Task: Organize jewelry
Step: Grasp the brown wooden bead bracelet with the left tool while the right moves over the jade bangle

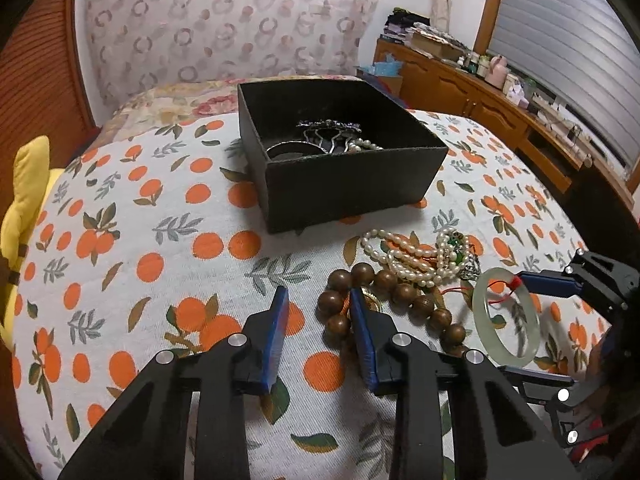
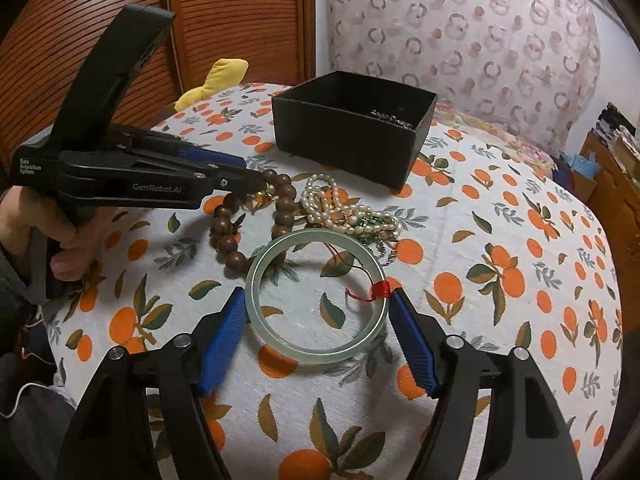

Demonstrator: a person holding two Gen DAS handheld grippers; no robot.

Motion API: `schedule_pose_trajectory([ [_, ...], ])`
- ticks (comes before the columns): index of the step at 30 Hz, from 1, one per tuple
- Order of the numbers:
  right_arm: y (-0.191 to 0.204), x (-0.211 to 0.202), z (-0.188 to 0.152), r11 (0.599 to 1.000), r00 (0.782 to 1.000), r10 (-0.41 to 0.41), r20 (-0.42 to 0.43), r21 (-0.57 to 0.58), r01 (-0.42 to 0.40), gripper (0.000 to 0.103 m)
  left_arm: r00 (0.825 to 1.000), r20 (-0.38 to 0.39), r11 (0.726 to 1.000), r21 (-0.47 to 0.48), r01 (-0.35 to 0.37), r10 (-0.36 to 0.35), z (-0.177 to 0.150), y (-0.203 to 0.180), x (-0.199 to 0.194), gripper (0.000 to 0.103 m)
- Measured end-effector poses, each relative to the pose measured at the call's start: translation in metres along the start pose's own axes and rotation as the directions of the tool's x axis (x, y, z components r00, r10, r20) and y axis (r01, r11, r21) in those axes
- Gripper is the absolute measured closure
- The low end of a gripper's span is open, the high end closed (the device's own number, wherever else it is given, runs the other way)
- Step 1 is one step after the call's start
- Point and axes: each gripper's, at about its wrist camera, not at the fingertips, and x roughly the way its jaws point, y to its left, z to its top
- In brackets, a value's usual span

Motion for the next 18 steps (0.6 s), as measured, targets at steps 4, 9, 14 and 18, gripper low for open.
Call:
schedule_pose_trajectory([
  [4, 0.002, 0.003, -0.002, 1.0, 1.0, -0.015, -0.018, -0.02, 0.015, 0.029, 1.0, -0.002, 1.0, 0.008, -0.007, 0.007, -0.001, -0.001, -0.002, 0.073],
  [9, 0.002, 0.005, -0.006, 0.999, 0.999, -0.018, -0.028, -0.027, 0.017, 0.029, 1.0, -0.003, 1.0, 0.015, 0.003, -0.003, -0.011, 0.0, -0.009, 0.073],
  [14, 0.002, 0.006, -0.006, 0.999, 0.999, -0.021, -0.029, -0.025, 0.02, 0.029, 1.0, 0.005, 1.0, 0.02, 0.014, -0.014, -0.018, -0.001, -0.018, 0.071],
  [18, 0.002, 0.006, -0.006, 0.999, 0.999, -0.021, -0.029, -0.026, 0.02, 0.029, 1.0, -0.002, 0.999, 0.03, -0.01, 0.01, -0.018, 0.0, -0.016, 0.071],
])
